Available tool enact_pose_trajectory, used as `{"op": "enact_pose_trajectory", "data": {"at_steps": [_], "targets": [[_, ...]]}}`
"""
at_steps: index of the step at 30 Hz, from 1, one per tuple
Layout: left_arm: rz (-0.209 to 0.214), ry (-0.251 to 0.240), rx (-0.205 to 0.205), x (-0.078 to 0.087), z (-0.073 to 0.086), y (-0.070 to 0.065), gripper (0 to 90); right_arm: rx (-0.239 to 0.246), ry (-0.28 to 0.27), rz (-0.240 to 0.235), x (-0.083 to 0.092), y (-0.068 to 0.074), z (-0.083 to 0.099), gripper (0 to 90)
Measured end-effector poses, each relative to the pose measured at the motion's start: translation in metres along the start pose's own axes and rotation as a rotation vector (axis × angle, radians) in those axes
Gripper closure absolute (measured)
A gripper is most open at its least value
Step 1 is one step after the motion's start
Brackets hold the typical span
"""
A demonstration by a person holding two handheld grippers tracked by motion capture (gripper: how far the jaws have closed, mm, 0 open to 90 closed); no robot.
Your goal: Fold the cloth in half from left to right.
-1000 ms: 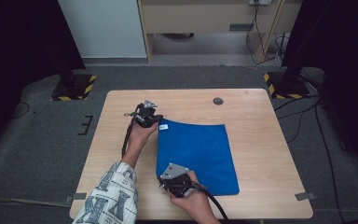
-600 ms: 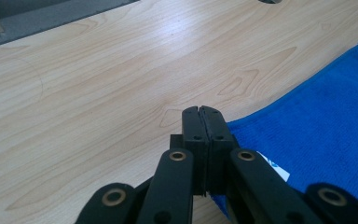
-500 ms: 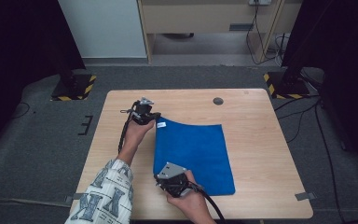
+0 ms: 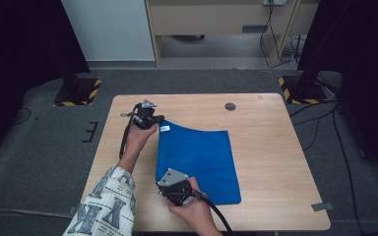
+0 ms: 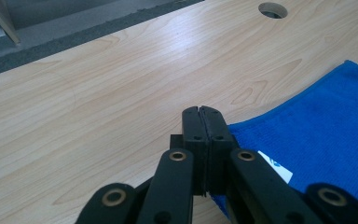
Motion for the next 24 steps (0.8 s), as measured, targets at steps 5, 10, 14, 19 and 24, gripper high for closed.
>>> {"op": "enact_pose_trajectory", "data": {"at_steps": [5, 10, 14, 19, 24], "targets": [[-0.001, 0.004, 0.005, 0.000, 0.002, 0.004, 89.2, -0.008, -0.003, 0.009, -0.003, 0.000, -0.004, 88.0], [-0.004, -0.005, 0.017, 0.005, 0.003, 0.012, 89.3, -0.007, -0.005, 0.014, -0.009, 0.005, -0.008, 87.9], [-0.008, -0.007, 0.018, 0.009, 0.005, 0.019, 89.2, -0.007, -0.014, 0.018, -0.014, 0.009, -0.012, 87.9], [-0.007, -0.007, 0.021, 0.012, 0.008, 0.027, 89.2, -0.013, -0.021, 0.021, -0.020, 0.013, -0.017, 87.9], [-0.006, -0.006, 0.023, 0.015, 0.011, 0.036, 89.3, -0.017, -0.028, 0.016, -0.031, 0.018, -0.023, 87.9]]}}
Point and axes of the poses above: each handheld gripper's, and its own axes: x roughly backward along the jaws, z roughly out of its underside, y roughly to its left, the point moved 2 cm from there along -x, roughly forward along the jaws, and after that the axes turned 11 degrees about -z, right-handed, at the moved point
